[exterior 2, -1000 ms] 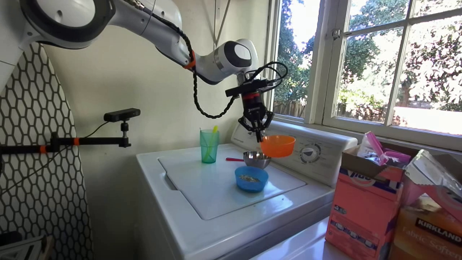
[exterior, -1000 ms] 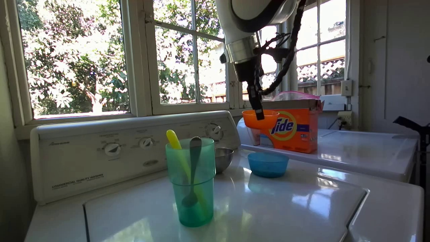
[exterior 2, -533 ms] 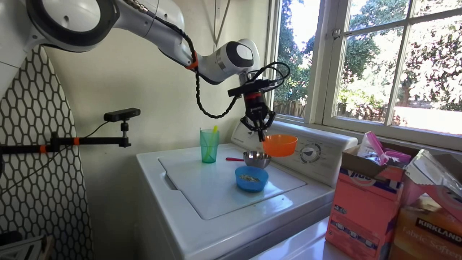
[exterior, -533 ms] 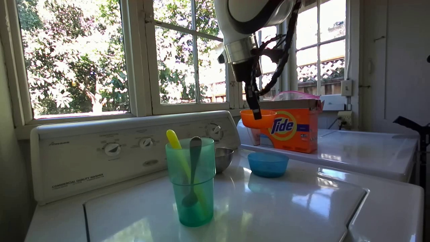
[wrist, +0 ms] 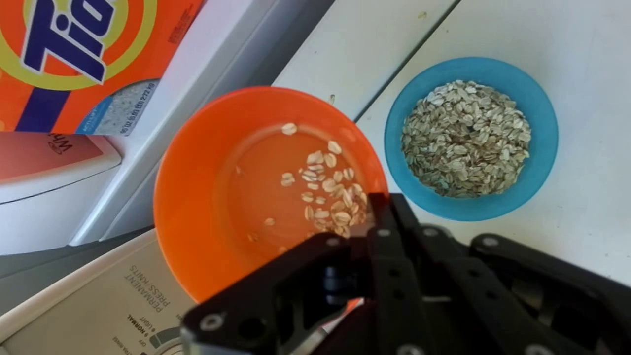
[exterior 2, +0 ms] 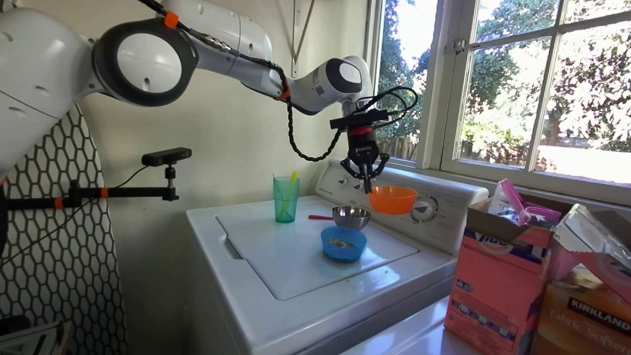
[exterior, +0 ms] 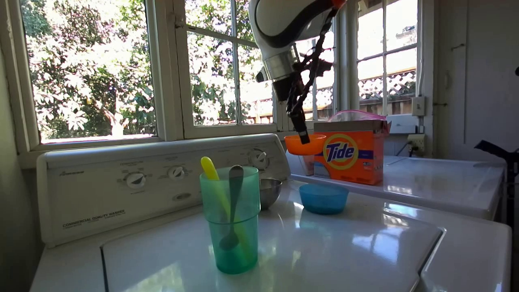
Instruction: Unstack the bowls on the counter
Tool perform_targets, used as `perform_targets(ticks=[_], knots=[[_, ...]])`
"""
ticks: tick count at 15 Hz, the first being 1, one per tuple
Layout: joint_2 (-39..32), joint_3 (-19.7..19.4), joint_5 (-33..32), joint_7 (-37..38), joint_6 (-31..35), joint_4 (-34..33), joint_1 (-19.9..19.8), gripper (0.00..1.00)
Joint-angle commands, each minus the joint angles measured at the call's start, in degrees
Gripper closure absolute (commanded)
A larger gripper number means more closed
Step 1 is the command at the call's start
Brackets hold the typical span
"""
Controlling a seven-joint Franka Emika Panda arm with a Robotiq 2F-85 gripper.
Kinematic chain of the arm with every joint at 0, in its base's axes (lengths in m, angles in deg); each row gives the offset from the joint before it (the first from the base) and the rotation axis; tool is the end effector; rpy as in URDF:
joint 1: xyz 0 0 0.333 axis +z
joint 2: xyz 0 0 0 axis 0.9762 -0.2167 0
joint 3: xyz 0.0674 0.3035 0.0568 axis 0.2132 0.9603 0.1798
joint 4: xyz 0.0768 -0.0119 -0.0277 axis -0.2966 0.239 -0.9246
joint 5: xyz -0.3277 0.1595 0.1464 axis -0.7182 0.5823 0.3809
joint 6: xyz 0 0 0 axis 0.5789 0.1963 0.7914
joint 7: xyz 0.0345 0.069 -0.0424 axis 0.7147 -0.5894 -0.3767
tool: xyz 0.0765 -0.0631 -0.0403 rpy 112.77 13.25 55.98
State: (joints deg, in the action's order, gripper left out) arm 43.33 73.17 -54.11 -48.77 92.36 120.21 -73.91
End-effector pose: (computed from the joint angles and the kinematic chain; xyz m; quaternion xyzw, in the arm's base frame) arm 0.7269 0.0316 0.4844 0.9256 0.3302 -0.0653 0.1732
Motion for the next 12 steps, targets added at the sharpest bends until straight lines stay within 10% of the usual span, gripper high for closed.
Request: perform_targets(ticks=[1,12], knots=[[-8.66,-0.74,1.1,-3.7,-4.84,-12.43,0.91,0.99],[-18.17,3.1,6.68,-8.6,-2.12,-22.15,-0.86,0.99]])
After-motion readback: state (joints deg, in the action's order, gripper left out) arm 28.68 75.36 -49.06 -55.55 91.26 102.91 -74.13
